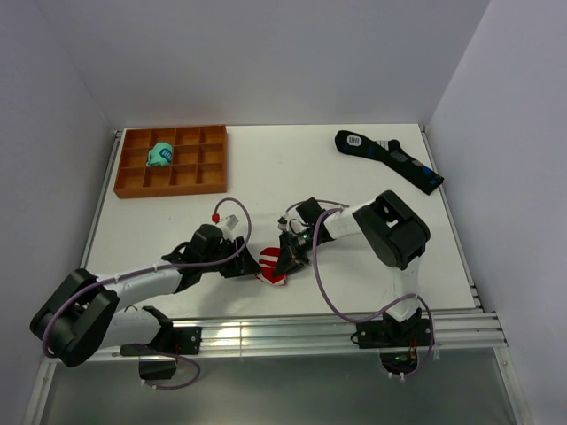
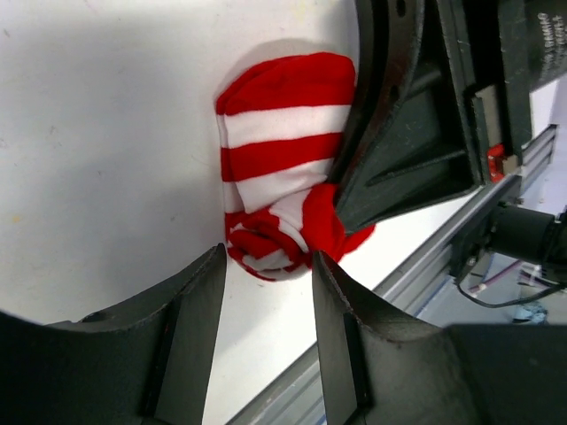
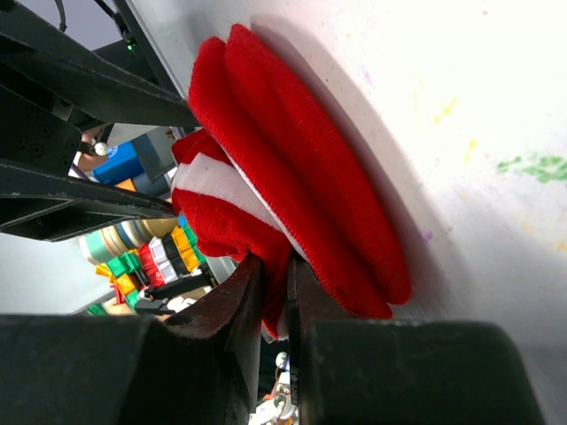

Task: Roll the socks
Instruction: Roll the sock at the center of the board.

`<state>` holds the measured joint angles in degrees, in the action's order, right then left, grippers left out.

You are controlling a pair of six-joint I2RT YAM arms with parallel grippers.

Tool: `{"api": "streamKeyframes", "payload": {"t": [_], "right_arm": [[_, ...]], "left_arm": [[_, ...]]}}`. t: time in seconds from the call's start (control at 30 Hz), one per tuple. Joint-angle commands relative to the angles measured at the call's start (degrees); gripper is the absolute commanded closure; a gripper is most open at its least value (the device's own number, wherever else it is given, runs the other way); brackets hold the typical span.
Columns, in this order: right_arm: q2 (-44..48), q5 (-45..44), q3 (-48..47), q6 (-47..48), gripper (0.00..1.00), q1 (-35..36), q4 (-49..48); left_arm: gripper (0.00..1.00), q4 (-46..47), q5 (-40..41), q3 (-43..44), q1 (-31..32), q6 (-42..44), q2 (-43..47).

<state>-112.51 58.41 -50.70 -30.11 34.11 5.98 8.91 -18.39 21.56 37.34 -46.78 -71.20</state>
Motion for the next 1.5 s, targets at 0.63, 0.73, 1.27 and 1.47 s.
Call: {"api": "streamKeyframes", "payload": {"t": [0.63, 0.73, 1.27, 1.47], "right_arm": [[-4.91, -14.12, 3.15, 2.86, 1.0, 0.26, 4.31], [-4.83, -14.29, 3.32, 2.95, 1.0, 0.26, 4.39], [-5.26, -14.29, 3.76, 3.39, 1.0, 0.17, 4.31], [-5.35, -14.2, 3.5, 3.48, 1.0, 0.26, 4.48]], "left_arm": [[0.51, 3.75, -0.94, -0.47, 0.89, -0.5, -2.72], [0.51, 4.28, -0.86, -0.29, 0.98, -0.59, -2.54], [0.51, 2.88, -0.15, 3.04, 1.33, 0.81, -7.01], [0.51, 0.67, 2.04, 4.54, 1.51, 1.08, -9.04]]}}
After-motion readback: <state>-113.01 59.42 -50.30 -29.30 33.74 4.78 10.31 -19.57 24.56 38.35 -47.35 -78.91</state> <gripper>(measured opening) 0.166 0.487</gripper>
